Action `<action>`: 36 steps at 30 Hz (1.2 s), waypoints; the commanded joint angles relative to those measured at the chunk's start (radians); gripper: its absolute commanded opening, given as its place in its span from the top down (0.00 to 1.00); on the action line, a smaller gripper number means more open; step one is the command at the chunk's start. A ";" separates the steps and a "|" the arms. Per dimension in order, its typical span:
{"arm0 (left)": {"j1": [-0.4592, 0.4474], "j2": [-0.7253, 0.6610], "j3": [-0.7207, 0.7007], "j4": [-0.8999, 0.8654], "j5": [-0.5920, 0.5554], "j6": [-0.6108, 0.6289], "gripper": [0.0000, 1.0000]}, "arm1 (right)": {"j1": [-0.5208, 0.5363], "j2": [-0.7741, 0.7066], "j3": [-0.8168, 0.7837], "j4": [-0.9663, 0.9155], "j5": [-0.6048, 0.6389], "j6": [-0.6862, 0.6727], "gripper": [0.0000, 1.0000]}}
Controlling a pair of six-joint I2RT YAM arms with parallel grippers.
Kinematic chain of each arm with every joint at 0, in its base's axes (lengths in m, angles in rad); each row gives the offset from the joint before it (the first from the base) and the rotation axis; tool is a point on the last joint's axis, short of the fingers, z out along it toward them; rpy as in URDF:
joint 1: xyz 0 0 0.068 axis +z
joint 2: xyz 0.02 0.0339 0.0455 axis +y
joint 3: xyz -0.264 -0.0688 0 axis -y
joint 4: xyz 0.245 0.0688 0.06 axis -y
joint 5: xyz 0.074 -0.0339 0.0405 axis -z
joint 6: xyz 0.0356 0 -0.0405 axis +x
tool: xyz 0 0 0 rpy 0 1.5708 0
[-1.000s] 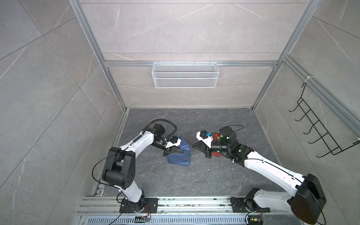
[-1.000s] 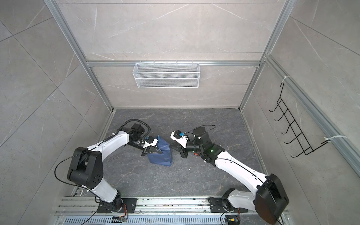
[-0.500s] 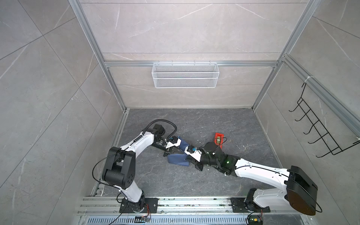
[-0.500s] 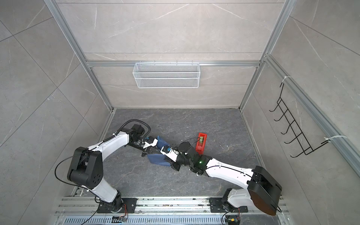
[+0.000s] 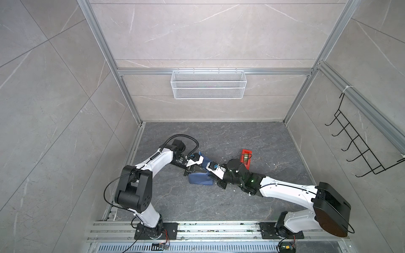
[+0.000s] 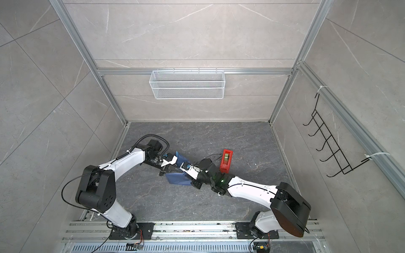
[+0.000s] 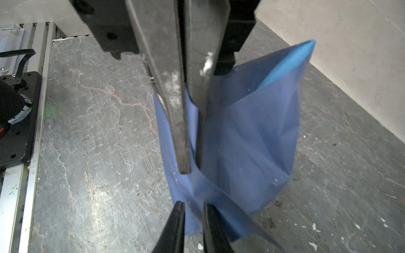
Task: Wrap a gift box in wrapping paper
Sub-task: Fold the seventh fold of the wrapping paper on the gift box.
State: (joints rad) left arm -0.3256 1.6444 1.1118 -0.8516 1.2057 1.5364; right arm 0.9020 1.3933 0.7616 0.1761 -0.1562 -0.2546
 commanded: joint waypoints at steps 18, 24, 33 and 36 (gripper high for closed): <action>0.008 -0.025 -0.007 0.002 0.018 -0.013 1.00 | -0.009 0.075 0.080 0.031 -0.044 -0.085 0.48; 0.008 -0.025 -0.008 0.004 0.022 -0.015 1.00 | -0.035 0.092 0.078 0.061 -0.110 -0.092 0.51; 0.007 -0.026 0.006 -0.003 0.024 -0.024 1.00 | -0.067 0.151 0.063 0.098 -0.208 -0.083 0.71; 0.008 -0.035 0.015 -0.010 0.024 -0.036 1.00 | -0.084 0.150 0.058 0.106 -0.228 -0.069 0.75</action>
State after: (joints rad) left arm -0.3202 1.6405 1.1095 -0.8406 1.2026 1.5101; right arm 0.8303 1.5234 0.8173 0.2756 -0.3420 -0.3336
